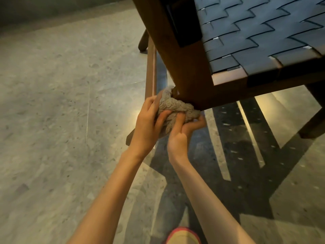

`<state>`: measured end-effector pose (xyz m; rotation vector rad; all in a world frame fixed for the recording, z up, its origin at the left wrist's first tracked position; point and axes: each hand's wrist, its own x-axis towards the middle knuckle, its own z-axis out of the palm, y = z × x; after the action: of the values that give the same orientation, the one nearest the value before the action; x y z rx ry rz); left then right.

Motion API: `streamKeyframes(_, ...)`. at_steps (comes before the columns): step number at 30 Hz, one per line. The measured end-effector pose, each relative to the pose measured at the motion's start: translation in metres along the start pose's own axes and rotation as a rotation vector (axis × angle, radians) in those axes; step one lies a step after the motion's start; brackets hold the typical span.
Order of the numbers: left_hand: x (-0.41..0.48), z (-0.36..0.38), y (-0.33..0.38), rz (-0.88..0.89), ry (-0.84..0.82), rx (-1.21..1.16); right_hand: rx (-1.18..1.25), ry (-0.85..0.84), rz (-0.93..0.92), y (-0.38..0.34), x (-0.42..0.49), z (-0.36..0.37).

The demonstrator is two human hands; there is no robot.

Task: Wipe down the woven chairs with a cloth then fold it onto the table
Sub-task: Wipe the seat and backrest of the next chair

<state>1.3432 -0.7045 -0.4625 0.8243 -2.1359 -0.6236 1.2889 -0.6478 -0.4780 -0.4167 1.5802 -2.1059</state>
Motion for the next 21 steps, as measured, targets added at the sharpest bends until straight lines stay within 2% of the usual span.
streamKeyframes(4, -0.024, -0.003, -0.028, -0.077, -0.029, -0.02, -0.079, -0.101, 0.174, 0.03, -0.008, 0.006)
streamKeyframes(7, -0.039, -0.005, -0.05, -0.204, -0.02, -0.069, -0.27, -0.264, 0.315, 0.055, -0.013, 0.003)
streamKeyframes(10, -0.057, -0.007, -0.072, -0.2, -0.035, 0.005, -0.427, -0.397, 0.515, 0.066, -0.013, 0.001)
streamKeyframes(15, -0.086, -0.012, -0.109, -0.304, -0.117, 0.099, -0.63, -0.691, 0.689, 0.076, -0.007, 0.006)
streamKeyframes(18, -0.091, -0.015, -0.12, -0.373, -0.202, 0.108, -0.604, -0.738, 0.743, 0.078, -0.009, 0.012)
streamKeyframes(21, -0.092, -0.016, -0.125, -0.428, -0.228, 0.119, -0.603, -0.666, 0.724, 0.082, -0.01, 0.02)
